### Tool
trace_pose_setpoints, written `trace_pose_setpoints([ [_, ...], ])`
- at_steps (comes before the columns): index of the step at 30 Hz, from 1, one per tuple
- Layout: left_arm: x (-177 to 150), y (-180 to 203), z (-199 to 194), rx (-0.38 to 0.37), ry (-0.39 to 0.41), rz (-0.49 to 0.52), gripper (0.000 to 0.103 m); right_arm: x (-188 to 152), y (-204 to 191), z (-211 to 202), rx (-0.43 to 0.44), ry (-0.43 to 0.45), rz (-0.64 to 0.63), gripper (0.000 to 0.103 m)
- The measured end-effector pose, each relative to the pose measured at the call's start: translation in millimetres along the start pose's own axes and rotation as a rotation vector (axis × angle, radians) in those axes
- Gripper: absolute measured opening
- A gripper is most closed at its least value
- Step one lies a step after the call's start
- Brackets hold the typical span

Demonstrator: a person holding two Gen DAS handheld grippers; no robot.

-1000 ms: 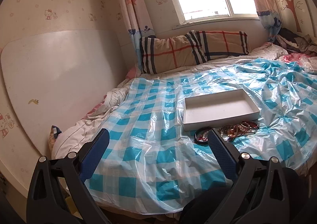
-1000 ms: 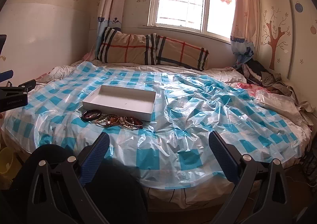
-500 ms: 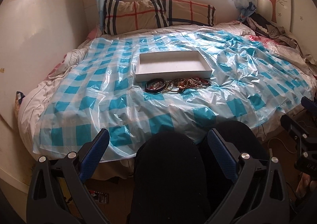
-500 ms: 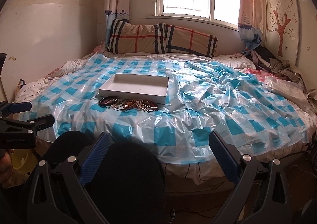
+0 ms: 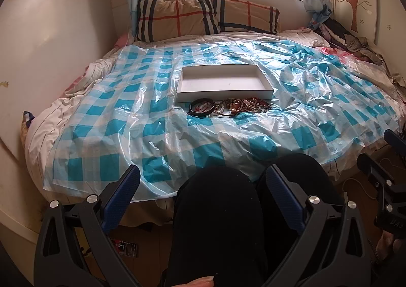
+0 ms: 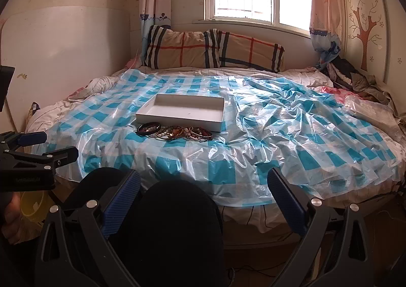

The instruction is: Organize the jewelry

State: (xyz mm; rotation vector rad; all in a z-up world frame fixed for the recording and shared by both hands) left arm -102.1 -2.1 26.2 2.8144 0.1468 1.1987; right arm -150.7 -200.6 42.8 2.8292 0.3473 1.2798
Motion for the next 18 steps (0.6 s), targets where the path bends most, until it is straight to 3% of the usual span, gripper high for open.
trace_pose_setpoints([
  [18,-2.6,0.2,-1.1,0.005,-0.007,0.006,0.095,-2.7,-2.9,2.7,0.006,-0.007,0.004,0.096],
])
Point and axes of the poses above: each gripper's, at about its wrist camera, not at the fingertips, and z roughly the way its jaws point, y to its right, x to its top, the point moved 5 cm from there along z, roughly the way its jaws point, and after that the axes turned 14 degrees about -z, right-handed, at the moved point
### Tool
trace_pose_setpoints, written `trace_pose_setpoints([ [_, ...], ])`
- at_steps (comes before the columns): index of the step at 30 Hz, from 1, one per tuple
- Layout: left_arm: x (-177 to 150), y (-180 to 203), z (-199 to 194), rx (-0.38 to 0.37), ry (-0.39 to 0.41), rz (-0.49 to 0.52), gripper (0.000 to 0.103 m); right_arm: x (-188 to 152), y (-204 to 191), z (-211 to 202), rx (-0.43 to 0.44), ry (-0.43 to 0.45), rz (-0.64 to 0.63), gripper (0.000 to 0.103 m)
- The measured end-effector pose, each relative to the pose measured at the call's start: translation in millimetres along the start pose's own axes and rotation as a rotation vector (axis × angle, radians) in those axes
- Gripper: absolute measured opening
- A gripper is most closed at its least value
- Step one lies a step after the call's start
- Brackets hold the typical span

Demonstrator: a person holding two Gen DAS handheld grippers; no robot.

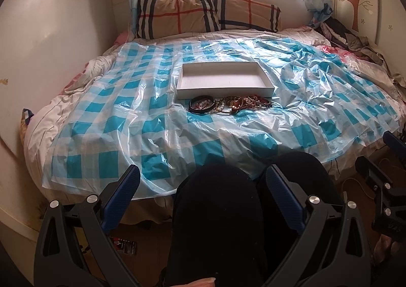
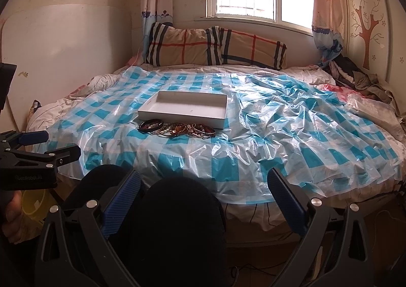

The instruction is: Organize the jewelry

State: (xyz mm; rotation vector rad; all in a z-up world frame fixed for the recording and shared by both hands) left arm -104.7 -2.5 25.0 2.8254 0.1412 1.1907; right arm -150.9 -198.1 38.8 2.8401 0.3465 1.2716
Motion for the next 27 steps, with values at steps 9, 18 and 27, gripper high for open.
trace_pose_setpoints([
  [9,-1.9,1.0,0.5,0.002,-0.002,-0.001,0.095,0.4,0.7,0.0,0.0,-0.001,-0.001,0.096],
  [18,-0.6,1.1,5.6,-0.001,-0.005,-0.004,0.095,4.1,-2.6,13.0,-0.007,0.0,-0.023,0.096],
  [27,33.6,-6.4,51.1,0.017,-0.044,-0.03,0.095,35.5,18.4,53.7,-0.017,-0.007,-0.032,0.096],
])
Point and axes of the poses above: each gripper's, at about its wrist camera, not at the fingertips, and z roughly the way its jaws point, y to its right, x to its top, the point moved 5 cm from there along z, roughly the way its jaws point, and after that the axes turned 14 degrees about -z, right-handed, at the moved point
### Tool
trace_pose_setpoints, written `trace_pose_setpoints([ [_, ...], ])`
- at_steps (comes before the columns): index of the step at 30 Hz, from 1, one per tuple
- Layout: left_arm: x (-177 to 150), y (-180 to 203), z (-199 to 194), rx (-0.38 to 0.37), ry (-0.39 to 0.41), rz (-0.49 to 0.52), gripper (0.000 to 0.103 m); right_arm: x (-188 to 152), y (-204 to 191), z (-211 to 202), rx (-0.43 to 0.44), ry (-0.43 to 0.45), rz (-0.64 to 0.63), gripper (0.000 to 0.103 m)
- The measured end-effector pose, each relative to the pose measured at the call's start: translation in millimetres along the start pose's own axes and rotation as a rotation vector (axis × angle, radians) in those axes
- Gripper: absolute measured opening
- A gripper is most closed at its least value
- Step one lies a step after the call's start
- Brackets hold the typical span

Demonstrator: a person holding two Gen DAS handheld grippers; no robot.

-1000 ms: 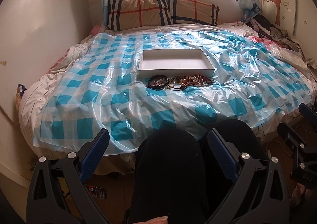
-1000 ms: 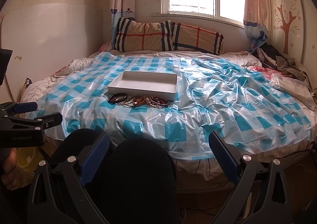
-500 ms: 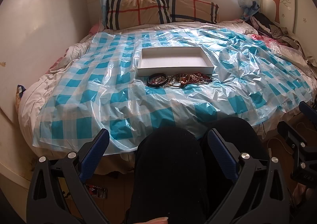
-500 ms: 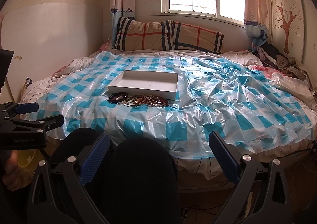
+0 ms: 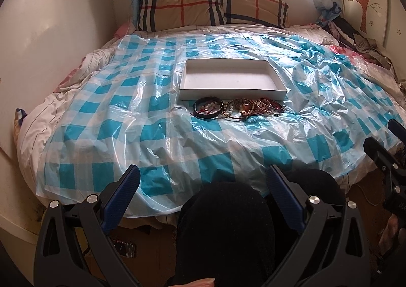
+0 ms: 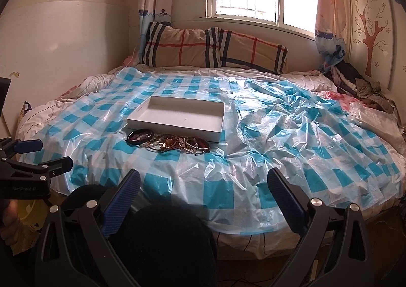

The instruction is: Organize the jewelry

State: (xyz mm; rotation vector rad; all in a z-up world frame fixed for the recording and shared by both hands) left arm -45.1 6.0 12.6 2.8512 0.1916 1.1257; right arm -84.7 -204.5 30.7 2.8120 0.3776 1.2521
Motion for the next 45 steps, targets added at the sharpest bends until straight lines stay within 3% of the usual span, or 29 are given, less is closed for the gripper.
trace_pose_setpoints([
  [21,46.4,-7.3,95.5,0.037,-0.064,-0.024,0.095,36.8,-0.3,121.0,0.071,-0.088,-0.026,0.096],
  [35,48.1,-8.1,126.3,0.01,-0.101,-0.025,0.095,39.5,-5.8,154.2,0.123,-0.111,-0.039,0.096],
  [45,49.7,5.2,153.0,-0.031,-0.102,0.052,0.095,34.6,-3.0,187.4,0.137,-0.151,-0.045,0.096],
])
Point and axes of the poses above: each gripper's, at about its wrist camera, not at the fingertips, and z roughly the way its jaws point, y to its right, x to its top, the point moved 5 cm from there along z, roughly the way its jaws point, and after that the axes turned 14 degrees about -z, right-handed, at the moved point
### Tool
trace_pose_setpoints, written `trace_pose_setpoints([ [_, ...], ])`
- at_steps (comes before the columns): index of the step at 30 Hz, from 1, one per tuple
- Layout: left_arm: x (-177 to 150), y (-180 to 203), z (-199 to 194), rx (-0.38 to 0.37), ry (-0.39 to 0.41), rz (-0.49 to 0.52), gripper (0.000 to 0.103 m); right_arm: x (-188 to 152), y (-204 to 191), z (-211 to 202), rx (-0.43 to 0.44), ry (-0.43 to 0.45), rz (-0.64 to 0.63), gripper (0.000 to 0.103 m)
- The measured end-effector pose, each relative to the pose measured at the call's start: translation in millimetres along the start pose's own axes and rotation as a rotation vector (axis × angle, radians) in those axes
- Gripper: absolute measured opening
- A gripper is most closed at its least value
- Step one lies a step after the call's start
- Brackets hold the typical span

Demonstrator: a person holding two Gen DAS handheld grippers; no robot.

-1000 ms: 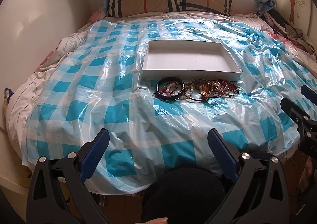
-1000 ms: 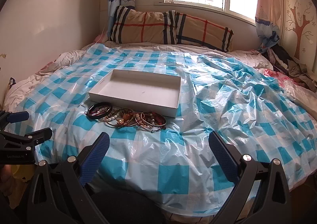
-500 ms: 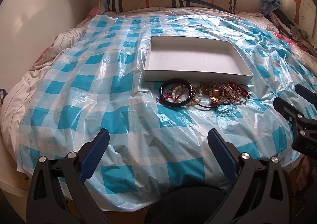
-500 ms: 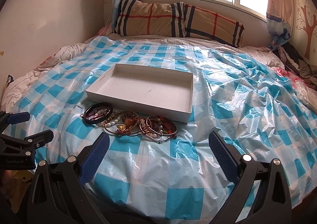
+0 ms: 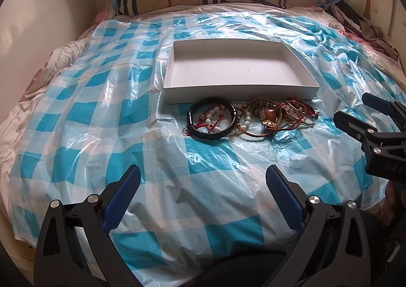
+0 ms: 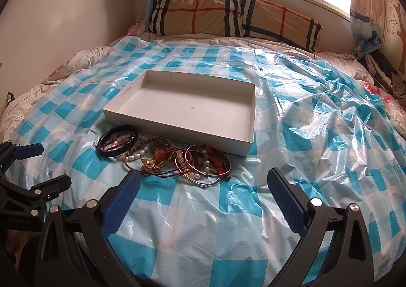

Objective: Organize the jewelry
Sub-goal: 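Close the right gripper on the black leather bracelet in the pile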

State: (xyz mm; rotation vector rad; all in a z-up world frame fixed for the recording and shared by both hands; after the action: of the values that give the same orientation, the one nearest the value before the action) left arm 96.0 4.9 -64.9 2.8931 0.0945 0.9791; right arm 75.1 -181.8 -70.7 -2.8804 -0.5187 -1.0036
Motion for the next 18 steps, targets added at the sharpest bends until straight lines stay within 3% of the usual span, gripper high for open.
trace_pose_setpoints([
  [9,29.9,20.3,46.3,0.011,0.001,0.076,0.095,-1.0,13.5,28.2,0.021,-0.032,-0.003,0.096],
  [14,42.8,27.6,57.2,0.017,0.021,0.104,0.095,4.6,9.1,39.8,0.113,-0.013,-0.011,0.096],
  [18,50.6,11.7,56.2,0.028,0.028,0.067,0.095,12.2,3.3,55.8,0.163,-0.017,-0.033,0.094],
])
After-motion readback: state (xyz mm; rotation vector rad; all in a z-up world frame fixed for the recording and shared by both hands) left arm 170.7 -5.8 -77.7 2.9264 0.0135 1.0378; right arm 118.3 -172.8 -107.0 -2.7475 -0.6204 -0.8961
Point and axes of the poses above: each gripper's, at about its wrist camera, not at the fingertips, and z roughly the way its jaws point, y to its right, x to its top, the point moved 5 cm from there along z, roughly the way its jaws point, and after that the axes turned 14 degrees about -z, right-handed, at the moved point
